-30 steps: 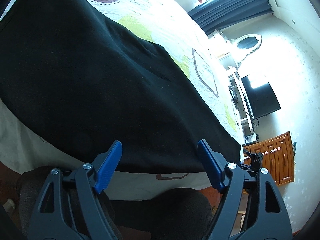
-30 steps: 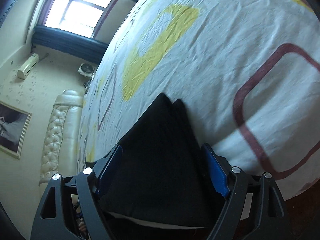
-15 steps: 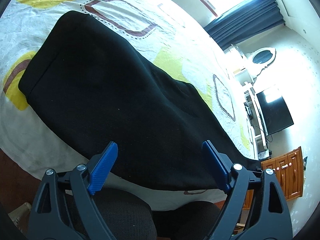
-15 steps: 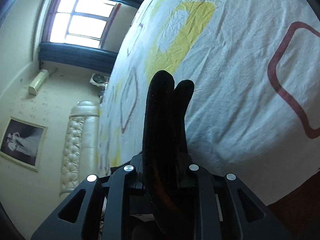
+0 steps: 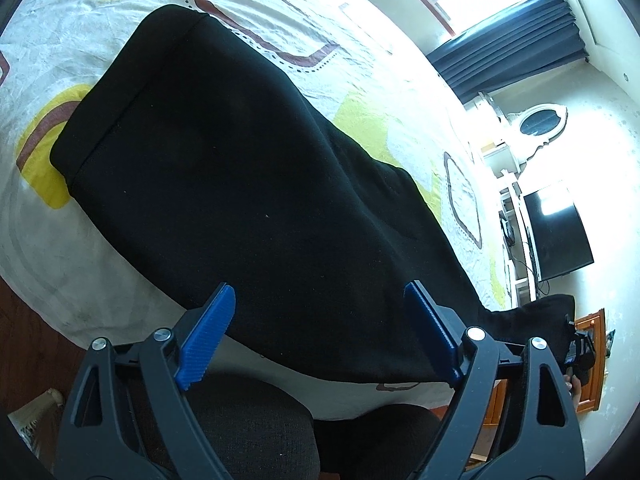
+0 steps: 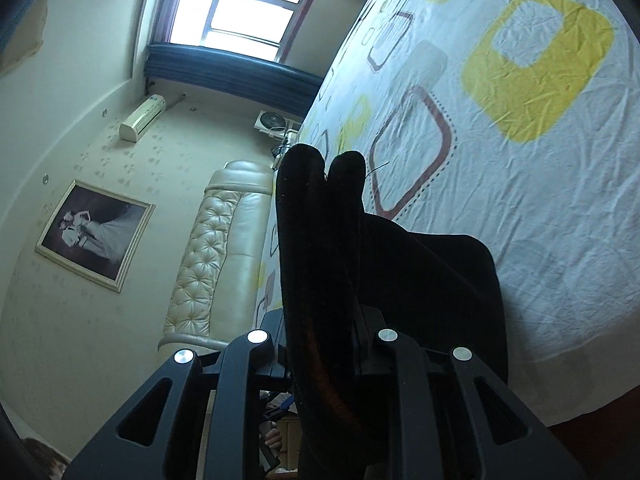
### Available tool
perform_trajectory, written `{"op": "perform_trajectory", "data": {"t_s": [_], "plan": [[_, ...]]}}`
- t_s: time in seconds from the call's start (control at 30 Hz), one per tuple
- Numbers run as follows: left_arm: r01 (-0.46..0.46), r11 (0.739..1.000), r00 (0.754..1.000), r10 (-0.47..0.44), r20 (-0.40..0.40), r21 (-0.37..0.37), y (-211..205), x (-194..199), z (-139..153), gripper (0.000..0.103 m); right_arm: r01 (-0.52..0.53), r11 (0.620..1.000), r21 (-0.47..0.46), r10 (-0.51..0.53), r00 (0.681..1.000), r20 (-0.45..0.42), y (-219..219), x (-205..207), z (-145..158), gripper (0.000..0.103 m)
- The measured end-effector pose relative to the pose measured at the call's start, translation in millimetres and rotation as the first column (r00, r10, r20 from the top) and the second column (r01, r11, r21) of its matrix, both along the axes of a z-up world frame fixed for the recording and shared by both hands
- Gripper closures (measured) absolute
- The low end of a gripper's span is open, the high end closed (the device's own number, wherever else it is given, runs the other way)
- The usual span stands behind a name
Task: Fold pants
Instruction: 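Grasp the folded edge of the black pants with the right gripper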
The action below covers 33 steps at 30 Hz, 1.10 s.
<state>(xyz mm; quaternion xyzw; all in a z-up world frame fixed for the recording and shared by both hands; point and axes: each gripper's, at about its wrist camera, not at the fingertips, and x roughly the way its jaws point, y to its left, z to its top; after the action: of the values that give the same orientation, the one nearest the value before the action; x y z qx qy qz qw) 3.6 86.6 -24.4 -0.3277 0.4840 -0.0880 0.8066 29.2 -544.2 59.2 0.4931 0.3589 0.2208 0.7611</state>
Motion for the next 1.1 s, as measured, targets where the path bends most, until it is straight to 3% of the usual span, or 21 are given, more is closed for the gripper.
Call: {"op": "perform_trajectory", "data": {"t_s": [0.13,0.33,0.57,0.77,1.1], "plan": [[0.01,1.0,1.0,-0.01,-0.01,-0.012,-6.8,3.2,-2.5,0.017,-0.067,0.996,-0.059,0.068,0.998,0.012,53.9,14.6,11.2,0.083],[0.008,1.0,1.0,-0.008,-0.008,-0.024,-7.7,0.1,-4.6,0.016,-0.124,0.952,-0.28,0.112,0.992,-0.057,134.9,30.4,-1.0,0.083],[0.001,1.0,1.0,-0.001,-0.003,-0.026,-0.1,-5.1,-5.7,0.016,-0.2,0.849,-0.49,0.134,0.977,-0.168,219.0,53.2,-51.9,0.083],[0.005,1.0,1.0,-0.004,0.001,-0.024,-1.2,-5.7,-4.0,0.016,-0.237,0.784,-0.573,0.128,0.966,-0.225,264.4,58.7,-85.0,0.083],[0.009,0.999,1.0,-0.009,-0.009,-0.034,-1.1,-2.0,-5.4,0.016,-0.265,0.684,-0.68,0.137,0.962,-0.237,301.5,61.6,-86.6,0.082]]}}
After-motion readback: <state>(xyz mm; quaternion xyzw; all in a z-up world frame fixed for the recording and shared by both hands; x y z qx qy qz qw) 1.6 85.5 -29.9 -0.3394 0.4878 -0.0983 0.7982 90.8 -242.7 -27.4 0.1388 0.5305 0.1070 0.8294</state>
